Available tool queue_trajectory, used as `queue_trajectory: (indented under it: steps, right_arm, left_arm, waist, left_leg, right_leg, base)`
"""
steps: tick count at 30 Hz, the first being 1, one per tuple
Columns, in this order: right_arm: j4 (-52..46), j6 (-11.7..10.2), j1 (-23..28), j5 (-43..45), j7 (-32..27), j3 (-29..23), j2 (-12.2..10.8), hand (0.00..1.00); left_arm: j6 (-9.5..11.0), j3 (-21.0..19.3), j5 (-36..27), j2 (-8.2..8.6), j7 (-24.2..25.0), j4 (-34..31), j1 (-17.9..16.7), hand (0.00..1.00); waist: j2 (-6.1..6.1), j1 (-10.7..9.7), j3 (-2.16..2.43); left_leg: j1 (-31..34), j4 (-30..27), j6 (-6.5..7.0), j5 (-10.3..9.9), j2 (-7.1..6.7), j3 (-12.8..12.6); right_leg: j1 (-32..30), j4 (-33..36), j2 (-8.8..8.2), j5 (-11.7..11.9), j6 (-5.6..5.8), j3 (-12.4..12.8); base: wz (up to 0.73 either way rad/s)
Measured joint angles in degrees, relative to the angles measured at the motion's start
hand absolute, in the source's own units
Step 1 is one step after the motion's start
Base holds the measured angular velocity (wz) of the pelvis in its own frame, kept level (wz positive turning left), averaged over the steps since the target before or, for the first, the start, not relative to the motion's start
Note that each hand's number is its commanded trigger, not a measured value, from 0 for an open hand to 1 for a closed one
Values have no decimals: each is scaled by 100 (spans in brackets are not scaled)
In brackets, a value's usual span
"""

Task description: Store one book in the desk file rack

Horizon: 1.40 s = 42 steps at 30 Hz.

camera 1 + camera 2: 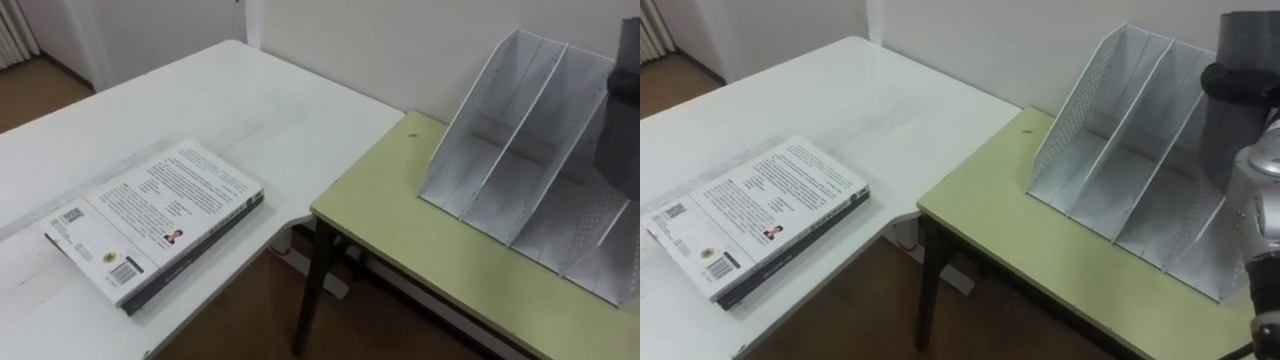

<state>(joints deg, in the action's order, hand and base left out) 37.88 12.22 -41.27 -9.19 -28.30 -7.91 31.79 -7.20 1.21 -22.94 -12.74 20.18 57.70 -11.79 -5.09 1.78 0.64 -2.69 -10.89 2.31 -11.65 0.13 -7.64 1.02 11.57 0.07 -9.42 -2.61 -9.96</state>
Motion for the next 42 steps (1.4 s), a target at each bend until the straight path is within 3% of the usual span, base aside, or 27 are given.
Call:
queue_trajectory:
  steps: [22,28,37,42]
  right_arm:
    - [4,-1,-1,-6,72,6,0,0]
    - [2,-1,-6,-72,72,7,0,0]
    - [-85,-1,-258,-210,36,159,0,0]
    - [-1148,-1,-261,-578,220,229,-6,0]
  left_arm:
    - [3,-117,-1,-1,-11,4,-16,0]
    - [6,-128,-16,-24,-71,11,9,0]
    - [6,-101,-15,-32,-133,17,14,0]
    - [11,-87,-5,-14,-127,12,27,0]
  waist:
    - [-15,39,-8]
    - [-93,39,-47]
    - [-81,29,-28]
    - [-17,25,4]
  left_leg:
    - [10,-36,0,0,3,12]
    - [11,-43,0,0,4,12]
    - [11,-42,0,0,6,3]
    - [0,-30,-1,0,11,-15]
  right_leg:
    - [-4,-38,-14,9,-12,-95]
    - [0,-86,-13,9,-12,-91]
    - [5,-59,-6,10,-11,-84]
    - [7,-13,3,8,-11,-25]
  base:
    - [0]
    - [0]
    - [0]
    - [-5]
